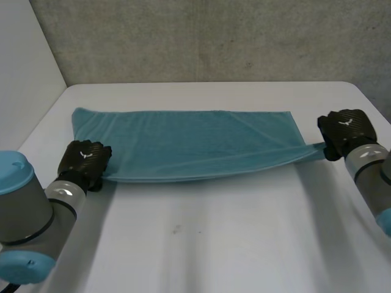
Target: Fold the laundry
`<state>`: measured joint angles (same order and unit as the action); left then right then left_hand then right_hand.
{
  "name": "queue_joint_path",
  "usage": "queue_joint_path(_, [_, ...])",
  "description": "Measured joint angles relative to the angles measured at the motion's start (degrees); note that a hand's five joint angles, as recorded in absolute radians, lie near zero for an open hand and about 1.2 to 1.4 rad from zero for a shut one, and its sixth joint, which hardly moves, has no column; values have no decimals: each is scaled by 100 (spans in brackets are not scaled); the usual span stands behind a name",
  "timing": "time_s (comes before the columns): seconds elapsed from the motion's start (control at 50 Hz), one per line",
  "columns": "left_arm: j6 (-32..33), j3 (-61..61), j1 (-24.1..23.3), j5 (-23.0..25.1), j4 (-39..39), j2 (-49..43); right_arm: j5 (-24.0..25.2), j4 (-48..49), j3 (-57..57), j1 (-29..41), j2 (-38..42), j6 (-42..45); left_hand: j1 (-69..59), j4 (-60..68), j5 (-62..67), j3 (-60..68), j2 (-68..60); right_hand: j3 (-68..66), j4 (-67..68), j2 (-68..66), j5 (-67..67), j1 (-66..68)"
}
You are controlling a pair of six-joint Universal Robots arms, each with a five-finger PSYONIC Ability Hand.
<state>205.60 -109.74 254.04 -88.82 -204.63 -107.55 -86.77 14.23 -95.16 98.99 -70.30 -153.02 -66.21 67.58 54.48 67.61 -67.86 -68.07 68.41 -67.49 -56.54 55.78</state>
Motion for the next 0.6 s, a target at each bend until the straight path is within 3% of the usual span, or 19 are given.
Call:
queue_joint_path(0.06, [9, -62, -74, 18, 107, 108, 4, 16, -84, -149, -54, 3, 571, -711, -429, -709, 730, 0, 0, 0, 0, 0])
queue_joint_path(0.12, [38, -67, -145, 39, 199, 164, 9, 33, -136, -300, -75, 4, 3755, -3626, -3334, -3589, 3711, 0, 0, 0, 0, 0])
queue_joint_path(0.14, [43, -59, -151, 42, 208, 164, 10, 36, -140, -324, -71, 4, 3755, -3626, -3334, -3589, 3711, 0, 0, 0, 0, 0])
queue_joint_path(0.18, [53, -28, -143, 45, 216, 158, 11, 44, -137, -372, -54, 3, 4789, -4918, -4633, -4892, 4943, 0, 0, 0, 0, 0])
queue_joint_path(0.32, [62, 32, 58, 49, 227, 175, 16, 60, -120, -482, -8, -5, 5231, -5400, -5126, -5349, 5432, 0, 0, 0, 0, 0])
queue_joint_path(0.44, [67, 7, 600, 199, 410, 303, 74, 85, -124, -554, 48, -12, 5231, -5400, -5126, -5348, 5434, 0, 0, 0, 0, 0])
queue_joint_path(0.6, [78, 20, 1540, 1060, 656, 336, 118, 107, -127, -598, 182, -38, 4884, -5027, -4695, -5050, 5047, 0, 0, 0, 0, 0])
